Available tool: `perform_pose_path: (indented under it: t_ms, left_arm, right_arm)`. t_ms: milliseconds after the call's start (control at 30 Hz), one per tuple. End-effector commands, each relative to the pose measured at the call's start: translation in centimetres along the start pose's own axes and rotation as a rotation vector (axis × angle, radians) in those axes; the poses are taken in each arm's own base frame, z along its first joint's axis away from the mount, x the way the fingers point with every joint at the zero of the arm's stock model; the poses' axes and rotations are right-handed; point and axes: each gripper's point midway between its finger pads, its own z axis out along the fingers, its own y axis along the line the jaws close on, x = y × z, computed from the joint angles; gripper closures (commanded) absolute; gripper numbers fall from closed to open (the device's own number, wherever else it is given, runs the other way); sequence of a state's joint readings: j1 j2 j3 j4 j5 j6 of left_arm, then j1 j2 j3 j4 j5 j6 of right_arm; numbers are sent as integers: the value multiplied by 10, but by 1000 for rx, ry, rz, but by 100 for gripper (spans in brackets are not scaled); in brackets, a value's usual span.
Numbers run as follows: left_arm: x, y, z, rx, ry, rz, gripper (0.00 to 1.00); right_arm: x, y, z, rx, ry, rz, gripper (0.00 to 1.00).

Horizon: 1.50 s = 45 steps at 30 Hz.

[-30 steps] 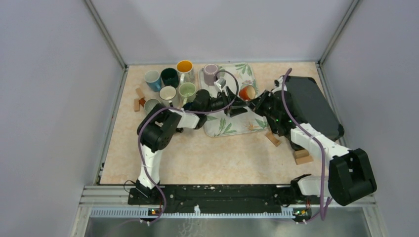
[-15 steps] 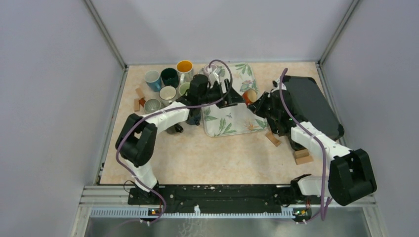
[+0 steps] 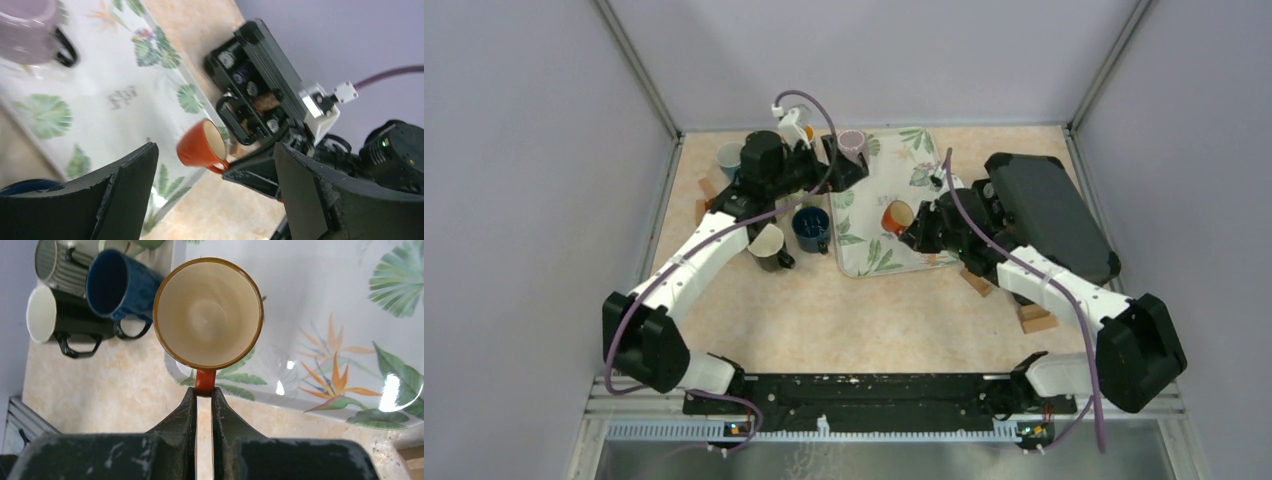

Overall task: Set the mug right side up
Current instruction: Turn over the cup on the tray, then place the cup at the center of the board.

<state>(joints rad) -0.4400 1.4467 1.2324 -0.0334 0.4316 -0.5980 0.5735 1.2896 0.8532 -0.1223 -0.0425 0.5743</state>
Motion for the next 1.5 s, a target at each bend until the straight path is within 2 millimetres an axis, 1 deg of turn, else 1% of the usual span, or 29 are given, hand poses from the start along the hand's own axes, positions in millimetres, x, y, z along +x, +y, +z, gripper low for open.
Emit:
perform_pose_path:
  t_ms: [0, 100, 167, 300, 433, 600, 767, 967, 1267, 1467]
  left_arm:
    - [-18, 25, -32, -118, -71, 91, 7]
    - [-23, 39, -43, -163, -91, 105, 6]
    - [-24, 46, -49, -182, -100, 105, 6]
    - [-26, 56, -54, -196, -105, 97, 5]
    - [-30, 60, -57, -200, -113, 98, 5]
    - [-32, 65, -58, -201, -116, 94, 5]
    - [-37, 71, -62, -213, -127, 90, 4]
    - [-48, 80, -74, -254, -154, 101, 2]
    - [-50, 95, -85, -291, -166, 94, 2]
    - [-50, 101, -87, -294, -165, 80, 2]
  right_arm:
    - [-11, 38, -4, -66, -27, -110, 100]
    - [2, 58, -2, -99, 5, -154, 100]
    - [13, 77, -2, -136, 31, -193, 100]
    - [28, 100, 3, -148, 57, -260, 100]
    - [47, 117, 8, -162, 96, -329, 100]
    - [65, 136, 14, -185, 117, -403, 100]
    - [75, 145, 27, -202, 126, -437, 100]
    - [88, 157, 42, -208, 149, -488, 100]
    - [113, 159, 60, -174, 183, -568, 100]
    - [125, 157, 69, -148, 191, -601, 100]
